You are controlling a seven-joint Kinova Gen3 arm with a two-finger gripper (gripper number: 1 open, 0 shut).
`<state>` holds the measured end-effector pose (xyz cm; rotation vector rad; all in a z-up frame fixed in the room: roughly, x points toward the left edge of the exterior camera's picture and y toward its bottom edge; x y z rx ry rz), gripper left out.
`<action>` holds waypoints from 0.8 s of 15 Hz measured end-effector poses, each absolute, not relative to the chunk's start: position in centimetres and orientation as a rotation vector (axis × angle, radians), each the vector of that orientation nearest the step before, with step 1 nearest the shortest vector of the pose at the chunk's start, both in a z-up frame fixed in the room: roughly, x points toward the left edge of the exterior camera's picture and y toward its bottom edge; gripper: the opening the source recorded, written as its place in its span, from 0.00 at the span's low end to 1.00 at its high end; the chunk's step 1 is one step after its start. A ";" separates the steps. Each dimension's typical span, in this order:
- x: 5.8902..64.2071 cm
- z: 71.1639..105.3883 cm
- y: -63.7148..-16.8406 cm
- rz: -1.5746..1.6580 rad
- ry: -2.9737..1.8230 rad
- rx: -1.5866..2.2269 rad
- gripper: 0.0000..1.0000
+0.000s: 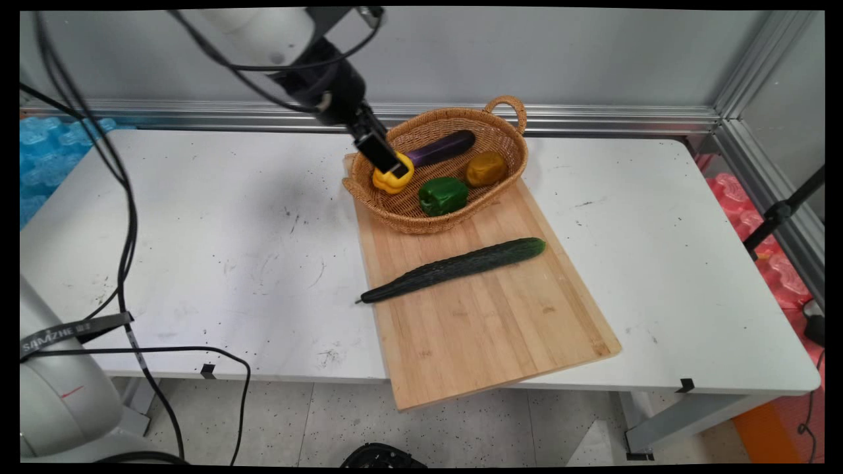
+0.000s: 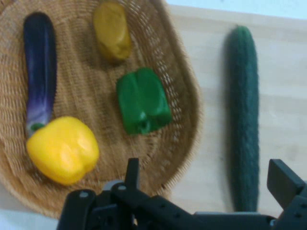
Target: Pick up the cucumber from the cutting board
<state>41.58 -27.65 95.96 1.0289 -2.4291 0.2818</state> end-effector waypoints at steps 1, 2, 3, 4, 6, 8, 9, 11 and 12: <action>41.8 96.3 -26.6 0.274 -2.432 1.025 1.00; 41.9 96.5 -25.7 0.268 -2.433 1.025 1.00; 42.1 96.8 -24.8 0.260 -2.435 1.027 1.00; 42.1 97.0 -24.0 0.253 -2.438 1.028 1.00; 42.0 97.3 -22.6 0.241 -2.441 1.033 1.00; 41.7 97.4 -21.3 0.227 -2.444 1.038 1.00; 41.5 97.5 -20.8 0.222 -2.445 1.038 1.00; 40.8 97.3 -20.2 0.216 -2.447 1.040 1.00; 40.4 97.1 -20.1 0.216 -2.447 1.041 1.00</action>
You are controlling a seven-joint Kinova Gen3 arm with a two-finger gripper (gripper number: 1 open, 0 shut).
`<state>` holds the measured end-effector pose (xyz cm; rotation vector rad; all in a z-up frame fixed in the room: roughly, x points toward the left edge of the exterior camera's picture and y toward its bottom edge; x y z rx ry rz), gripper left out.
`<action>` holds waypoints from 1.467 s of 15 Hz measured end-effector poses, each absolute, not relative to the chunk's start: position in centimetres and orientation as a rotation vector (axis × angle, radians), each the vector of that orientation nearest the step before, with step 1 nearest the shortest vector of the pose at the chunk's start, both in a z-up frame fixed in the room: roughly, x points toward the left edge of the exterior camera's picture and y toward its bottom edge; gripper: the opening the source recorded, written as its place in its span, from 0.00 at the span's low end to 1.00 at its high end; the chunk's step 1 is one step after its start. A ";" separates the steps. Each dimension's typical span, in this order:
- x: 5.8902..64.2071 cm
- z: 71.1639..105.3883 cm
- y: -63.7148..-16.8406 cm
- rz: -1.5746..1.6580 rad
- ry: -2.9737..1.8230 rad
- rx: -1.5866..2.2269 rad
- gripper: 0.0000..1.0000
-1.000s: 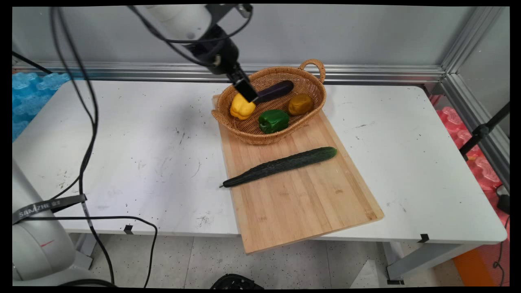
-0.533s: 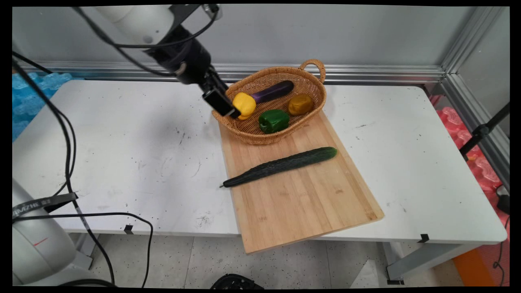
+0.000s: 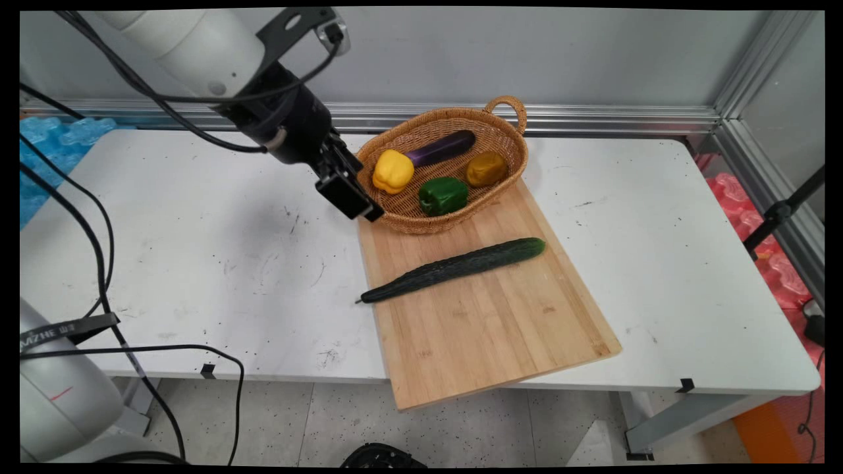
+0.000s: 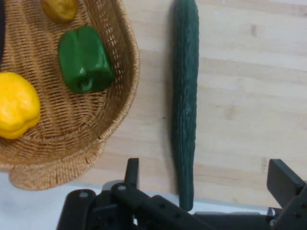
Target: Pick up the cucumber from the cutting board
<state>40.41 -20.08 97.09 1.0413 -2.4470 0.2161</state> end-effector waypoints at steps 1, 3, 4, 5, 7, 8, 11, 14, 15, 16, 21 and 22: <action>39.9 96.8 -20.1 0.217 -2.448 1.044 1.00; 38.7 95.9 -20.5 0.221 -2.444 1.056 1.00; 37.9 95.3 -21.0 0.222 -2.443 1.065 1.00; 36.9 94.4 -21.7 0.221 -2.443 1.079 1.00; 35.4 93.0 -22.9 0.221 -2.444 1.104 1.00; 34.6 92.2 -23.6 0.220 -2.447 1.118 1.00; 32.2 89.9 -25.6 0.215 -2.456 1.157 1.00; 30.0 87.6 -27.2 0.197 -2.470 1.192 1.00; 29.3 86.9 -27.7 0.189 -2.475 1.201 1.00; 28.8 86.4 -28.0 0.183 -2.479 1.206 1.00; 26.4 83.7 -29.4 0.146 -2.504 1.239 1.00; 26.0 83.1 -29.6 0.137 -2.510 1.246 1.00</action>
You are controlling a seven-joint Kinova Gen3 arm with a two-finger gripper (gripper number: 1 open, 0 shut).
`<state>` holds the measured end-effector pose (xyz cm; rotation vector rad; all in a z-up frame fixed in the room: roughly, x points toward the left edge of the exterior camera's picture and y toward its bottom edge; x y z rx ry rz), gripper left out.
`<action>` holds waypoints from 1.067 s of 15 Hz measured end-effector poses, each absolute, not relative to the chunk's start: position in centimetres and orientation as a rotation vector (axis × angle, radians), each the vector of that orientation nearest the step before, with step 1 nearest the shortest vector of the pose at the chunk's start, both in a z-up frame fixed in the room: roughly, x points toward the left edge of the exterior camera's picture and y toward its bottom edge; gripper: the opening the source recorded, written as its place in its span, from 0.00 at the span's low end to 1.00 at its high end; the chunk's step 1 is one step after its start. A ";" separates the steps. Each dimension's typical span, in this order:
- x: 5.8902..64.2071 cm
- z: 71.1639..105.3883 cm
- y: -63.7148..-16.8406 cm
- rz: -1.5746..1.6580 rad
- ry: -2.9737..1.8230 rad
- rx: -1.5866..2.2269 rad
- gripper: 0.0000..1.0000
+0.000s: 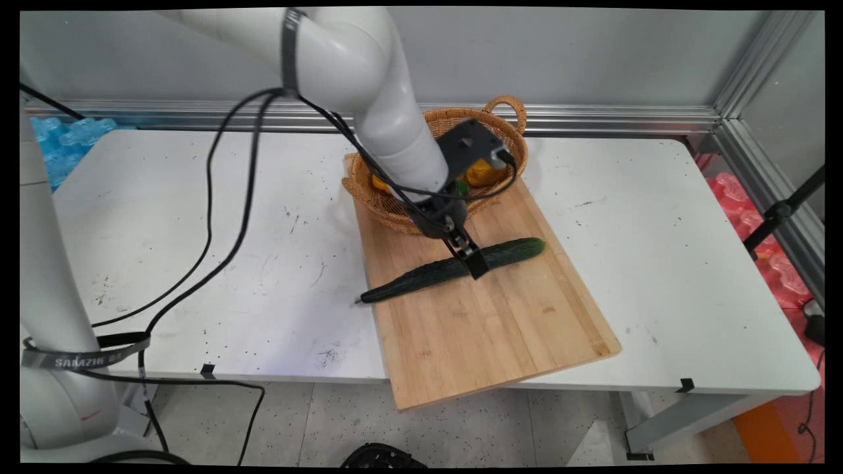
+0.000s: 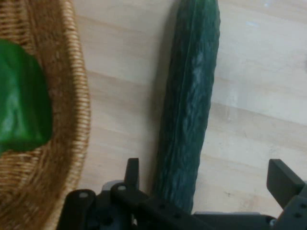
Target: Pick up the cucumber from the cutting board
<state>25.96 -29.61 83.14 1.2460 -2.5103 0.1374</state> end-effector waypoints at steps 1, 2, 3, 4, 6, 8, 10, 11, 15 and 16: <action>25.6 82.7 -29.8 0.130 -2.516 1.252 1.00; 25.4 82.4 -29.9 0.125 -2.519 1.256 1.00; 25.1 81.9 -30.0 0.119 -2.524 1.261 1.00; 24.9 81.5 -30.2 0.113 -2.531 1.266 1.00; 24.5 80.7 -30.4 0.106 -2.544 1.271 1.00; 24.4 80.3 -30.6 0.104 -2.555 1.272 1.00; 24.3 79.9 -30.8 0.105 -2.566 1.270 1.00; 24.2 79.6 -30.9 0.106 -2.573 1.268 0.00; 24.2 79.2 -31.2 0.115 -2.594 1.243 0.00; 24.2 79.2 -31.3 0.116 -2.598 1.232 0.00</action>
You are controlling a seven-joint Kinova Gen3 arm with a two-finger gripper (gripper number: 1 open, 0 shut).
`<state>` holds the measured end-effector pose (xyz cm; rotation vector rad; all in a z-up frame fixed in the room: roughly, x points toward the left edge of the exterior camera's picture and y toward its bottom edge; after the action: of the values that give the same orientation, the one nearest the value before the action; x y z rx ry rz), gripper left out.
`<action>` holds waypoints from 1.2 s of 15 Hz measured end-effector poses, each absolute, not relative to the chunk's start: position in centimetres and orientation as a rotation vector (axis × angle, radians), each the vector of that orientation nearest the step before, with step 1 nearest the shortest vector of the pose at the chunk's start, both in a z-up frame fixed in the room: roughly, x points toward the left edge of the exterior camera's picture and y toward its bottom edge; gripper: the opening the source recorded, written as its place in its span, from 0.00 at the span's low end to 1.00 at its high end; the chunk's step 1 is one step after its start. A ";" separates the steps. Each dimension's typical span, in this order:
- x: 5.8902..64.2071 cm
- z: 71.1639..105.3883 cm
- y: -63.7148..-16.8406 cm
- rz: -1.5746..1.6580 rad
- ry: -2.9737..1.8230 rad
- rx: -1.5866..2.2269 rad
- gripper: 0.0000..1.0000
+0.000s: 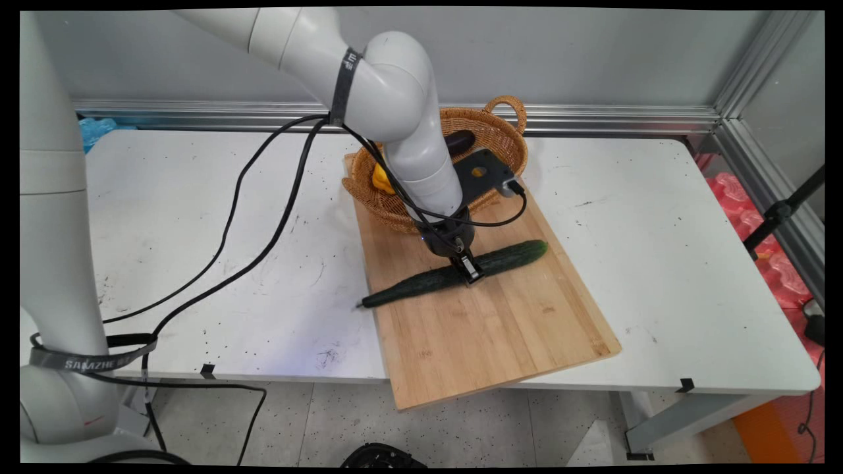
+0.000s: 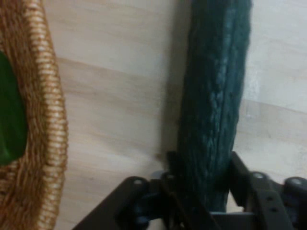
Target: Place the picked object in the vegetable basket
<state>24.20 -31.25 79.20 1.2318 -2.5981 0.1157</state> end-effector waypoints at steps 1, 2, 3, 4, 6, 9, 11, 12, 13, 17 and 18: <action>24.2 79.2 -31.3 0.117 -2.602 1.220 0.00; 24.2 79.3 -31.3 0.119 -2.606 1.209 0.00; 24.3 79.4 -31.2 0.122 -2.612 1.191 0.00; 24.4 79.6 -31.1 0.123 -2.615 1.180 0.00; 24.6 80.0 -30.9 0.127 -2.623 1.154 0.00; 25.1 81.6 -30.1 0.136 -2.633 1.095 0.00; 25.4 82.8 -29.6 0.142 -2.634 1.067 0.00; 25.7 83.6 -29.4 0.147 -2.633 1.053 0.00; 25.9 84.3 -29.2 0.152 -2.632 1.043 0.00; 27.3 88.0 -28.6 0.181 -2.612 1.016 0.00; 27.7 89.0 -28.5 0.192 -2.602 1.018 0.00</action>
<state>27.71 -28.53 89.04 1.0185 -2.6019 0.1920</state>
